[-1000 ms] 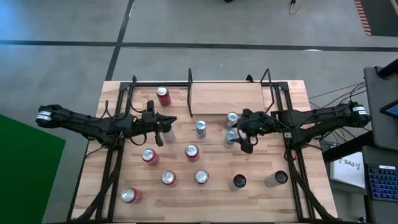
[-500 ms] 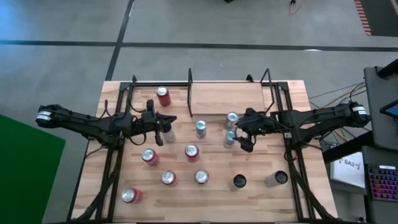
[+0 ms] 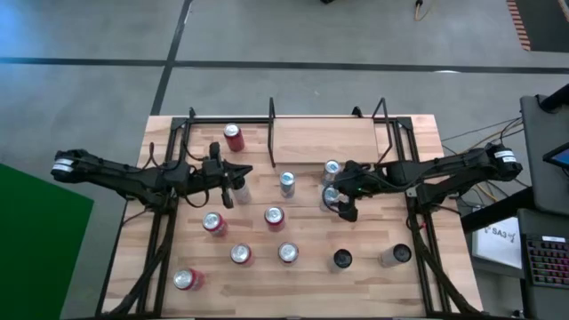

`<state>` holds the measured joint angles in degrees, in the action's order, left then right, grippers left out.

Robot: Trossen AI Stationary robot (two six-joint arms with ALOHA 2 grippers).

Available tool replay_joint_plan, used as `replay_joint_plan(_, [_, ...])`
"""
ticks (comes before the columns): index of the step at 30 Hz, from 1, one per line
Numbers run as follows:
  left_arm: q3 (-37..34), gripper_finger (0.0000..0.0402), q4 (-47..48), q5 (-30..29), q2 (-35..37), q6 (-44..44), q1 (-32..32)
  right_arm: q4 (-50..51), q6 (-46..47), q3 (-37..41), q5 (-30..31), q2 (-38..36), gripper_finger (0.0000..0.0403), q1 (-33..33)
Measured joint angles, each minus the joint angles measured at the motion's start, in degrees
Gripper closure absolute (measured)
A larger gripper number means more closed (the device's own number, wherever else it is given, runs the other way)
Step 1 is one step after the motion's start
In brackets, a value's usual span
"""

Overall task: Place canned beverage on shelf
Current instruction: Put the white and blue soda can on the shelf

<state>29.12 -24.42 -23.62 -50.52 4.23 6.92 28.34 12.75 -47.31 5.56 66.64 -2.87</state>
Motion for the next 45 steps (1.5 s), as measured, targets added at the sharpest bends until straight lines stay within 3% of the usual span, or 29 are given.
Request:
replay_joint_plan(25, [-0.1, 0.0402, 0.0, 0.0, 0.0, 0.2, 0.0, -2.3, -0.9, 0.0, 1.6, 2.3, 0.0079, 0.0])
replay_joint_plan(35, [-0.4, 0.0402, 0.0, 0.0, 0.0, 0.2, 0.0, -2.0, -1.8, 0.0, 1.5, 3.5, 0.0178, 0.0])
replay_joint_plan(45, [-0.4, 0.0402, 0.0, 0.0, 0.0, 0.2, 0.0, -1.6, 0.8, -0.7, 0.3, 3.4, 0.0176, 0.0])
